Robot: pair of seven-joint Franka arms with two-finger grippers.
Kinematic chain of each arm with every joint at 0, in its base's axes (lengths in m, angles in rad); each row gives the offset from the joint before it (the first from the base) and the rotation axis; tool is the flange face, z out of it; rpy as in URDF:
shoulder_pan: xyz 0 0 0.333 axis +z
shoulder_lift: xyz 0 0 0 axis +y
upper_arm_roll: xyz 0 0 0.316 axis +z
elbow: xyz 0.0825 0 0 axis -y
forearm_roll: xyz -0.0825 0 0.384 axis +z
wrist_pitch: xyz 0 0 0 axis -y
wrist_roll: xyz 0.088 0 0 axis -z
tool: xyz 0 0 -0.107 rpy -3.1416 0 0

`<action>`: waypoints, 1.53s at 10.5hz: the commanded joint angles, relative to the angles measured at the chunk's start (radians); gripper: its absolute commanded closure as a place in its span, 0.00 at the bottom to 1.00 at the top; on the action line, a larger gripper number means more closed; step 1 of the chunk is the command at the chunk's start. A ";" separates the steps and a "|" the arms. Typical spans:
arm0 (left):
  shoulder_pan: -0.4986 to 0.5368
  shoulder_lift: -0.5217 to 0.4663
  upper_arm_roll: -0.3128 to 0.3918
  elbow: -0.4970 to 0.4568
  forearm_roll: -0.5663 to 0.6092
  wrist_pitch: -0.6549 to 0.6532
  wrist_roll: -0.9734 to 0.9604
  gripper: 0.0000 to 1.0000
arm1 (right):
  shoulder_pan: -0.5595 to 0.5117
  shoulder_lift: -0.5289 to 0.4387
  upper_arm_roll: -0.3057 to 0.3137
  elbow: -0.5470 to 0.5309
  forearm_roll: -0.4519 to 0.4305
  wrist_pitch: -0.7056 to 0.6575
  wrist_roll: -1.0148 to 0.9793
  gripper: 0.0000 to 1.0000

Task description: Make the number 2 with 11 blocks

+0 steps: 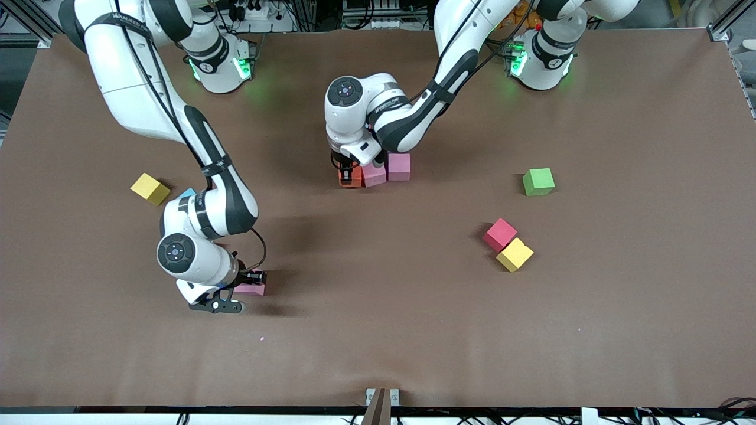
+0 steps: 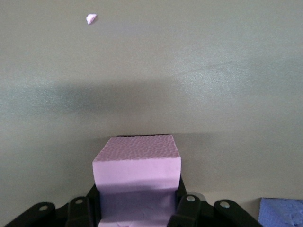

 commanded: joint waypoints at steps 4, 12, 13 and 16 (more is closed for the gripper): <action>-0.022 0.001 0.006 -0.025 0.033 0.000 -0.080 0.81 | -0.004 -0.002 0.012 0.014 0.006 -0.022 0.015 0.71; -0.048 -0.001 0.003 -0.044 0.040 -0.005 -0.051 0.81 | -0.003 -0.002 0.012 0.012 0.006 -0.022 0.017 0.70; -0.048 -0.001 0.003 -0.048 0.040 -0.005 -0.034 0.81 | -0.003 -0.002 0.012 0.012 0.006 -0.022 0.018 0.70; -0.046 -0.010 0.003 -0.063 0.040 -0.005 -0.017 0.81 | -0.003 -0.002 0.014 0.012 0.006 -0.022 0.018 0.70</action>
